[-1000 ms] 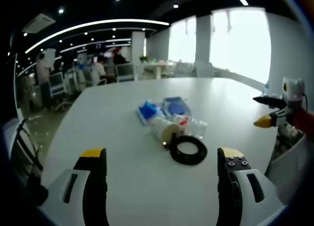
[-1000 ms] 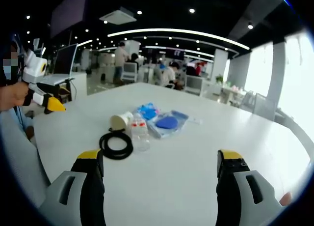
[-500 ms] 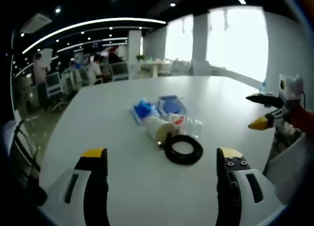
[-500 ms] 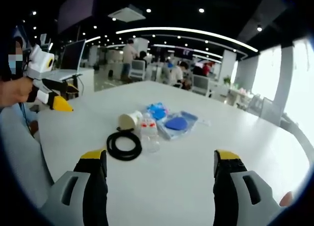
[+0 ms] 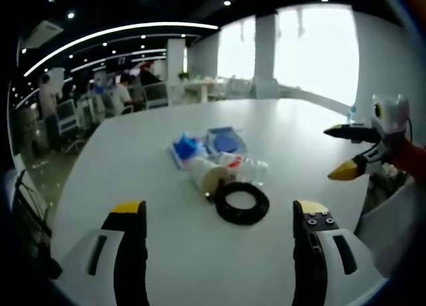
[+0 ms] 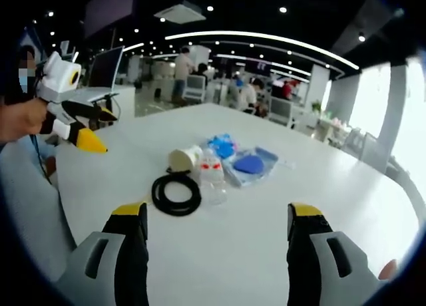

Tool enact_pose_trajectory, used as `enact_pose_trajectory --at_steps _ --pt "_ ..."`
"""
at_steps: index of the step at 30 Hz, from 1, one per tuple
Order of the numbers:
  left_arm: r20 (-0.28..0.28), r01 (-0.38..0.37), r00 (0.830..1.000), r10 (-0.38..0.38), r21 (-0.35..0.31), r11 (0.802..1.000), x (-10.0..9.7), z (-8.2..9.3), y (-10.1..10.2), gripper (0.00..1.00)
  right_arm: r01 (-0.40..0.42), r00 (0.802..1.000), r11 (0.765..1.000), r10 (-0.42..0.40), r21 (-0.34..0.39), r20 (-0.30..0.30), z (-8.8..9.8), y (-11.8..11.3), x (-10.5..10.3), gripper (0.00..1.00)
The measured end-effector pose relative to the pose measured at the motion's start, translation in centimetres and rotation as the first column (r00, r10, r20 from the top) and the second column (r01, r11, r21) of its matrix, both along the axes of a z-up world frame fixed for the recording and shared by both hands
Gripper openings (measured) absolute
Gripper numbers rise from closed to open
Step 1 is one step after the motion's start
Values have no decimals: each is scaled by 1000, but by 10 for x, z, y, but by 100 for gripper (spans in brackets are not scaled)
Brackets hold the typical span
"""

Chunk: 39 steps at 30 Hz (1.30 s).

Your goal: Arrange the tabletop items into an orderly group along one side of the table until the central work area is clear of visible clutter.

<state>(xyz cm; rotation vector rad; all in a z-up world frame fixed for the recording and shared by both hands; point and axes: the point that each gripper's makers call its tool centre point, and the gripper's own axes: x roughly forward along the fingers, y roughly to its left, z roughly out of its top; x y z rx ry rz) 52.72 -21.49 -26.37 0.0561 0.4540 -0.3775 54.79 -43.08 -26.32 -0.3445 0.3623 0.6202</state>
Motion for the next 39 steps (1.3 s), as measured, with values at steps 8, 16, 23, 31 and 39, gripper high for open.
enact_pose_trajectory --at_steps 8,16,23,31,39 --pt "-19 21 1000 -21 5 1000 7 -5 -11 87 -21 999 1000 21 -16 -29 -6 10 6 83" --pt "-44 42 998 -41 17 999 15 -14 -21 86 -40 998 999 38 -34 -56 -15 19 10 81" --pt "-79 50 996 -48 22 999 20 -25 -25 85 -48 995 998 44 -50 -88 -26 21 15 78" --pt "-122 51 991 -51 4 999 29 -39 -31 83 -64 991 996 56 -62 -125 -38 30 20 75" --pt "-152 59 987 -55 20 998 38 -52 -36 82 -74 984 994 60 -76 -169 -55 36 25 73"
